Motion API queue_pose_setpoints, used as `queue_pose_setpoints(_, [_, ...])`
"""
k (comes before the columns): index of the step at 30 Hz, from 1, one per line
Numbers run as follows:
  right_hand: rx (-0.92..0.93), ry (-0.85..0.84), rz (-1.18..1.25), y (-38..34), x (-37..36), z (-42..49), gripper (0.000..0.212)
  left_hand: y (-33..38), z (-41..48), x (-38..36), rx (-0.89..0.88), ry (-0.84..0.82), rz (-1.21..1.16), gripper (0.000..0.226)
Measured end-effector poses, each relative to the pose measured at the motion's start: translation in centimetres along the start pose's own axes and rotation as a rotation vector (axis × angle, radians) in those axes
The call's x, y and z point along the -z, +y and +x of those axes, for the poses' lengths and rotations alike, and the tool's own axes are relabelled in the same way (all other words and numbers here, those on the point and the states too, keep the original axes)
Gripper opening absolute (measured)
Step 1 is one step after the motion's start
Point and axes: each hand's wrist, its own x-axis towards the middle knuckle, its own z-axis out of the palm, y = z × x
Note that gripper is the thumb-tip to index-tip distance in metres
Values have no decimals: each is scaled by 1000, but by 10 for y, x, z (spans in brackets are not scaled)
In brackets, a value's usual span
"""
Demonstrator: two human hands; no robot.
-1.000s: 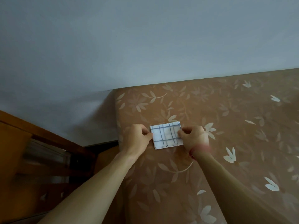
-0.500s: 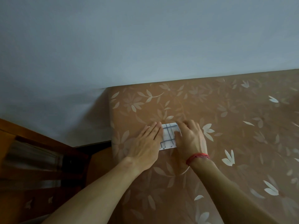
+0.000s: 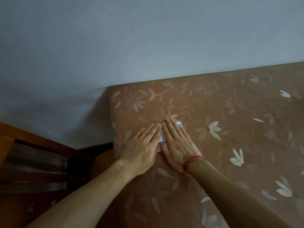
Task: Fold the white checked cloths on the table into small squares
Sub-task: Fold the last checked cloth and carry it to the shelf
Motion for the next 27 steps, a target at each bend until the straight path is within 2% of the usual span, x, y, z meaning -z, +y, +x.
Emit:
queue_pose_setpoints(12, [-137,-46,-89,30,2,-37,73,0,-6,3,41,-34,60,61])
queue_pose_setpoints(19, [-153,-56,3,29,3,-34,74,-4,-17,5,32,-48,0,61])
queue_pose_setpoints(24, [-152,-39,122,29,16,-29,78,1,-24,21,150,-49,-282,52])
queue_pose_setpoints(27, [-121,-7,222,31,29,-22,77,13,-13,42,437,159,-604,42])
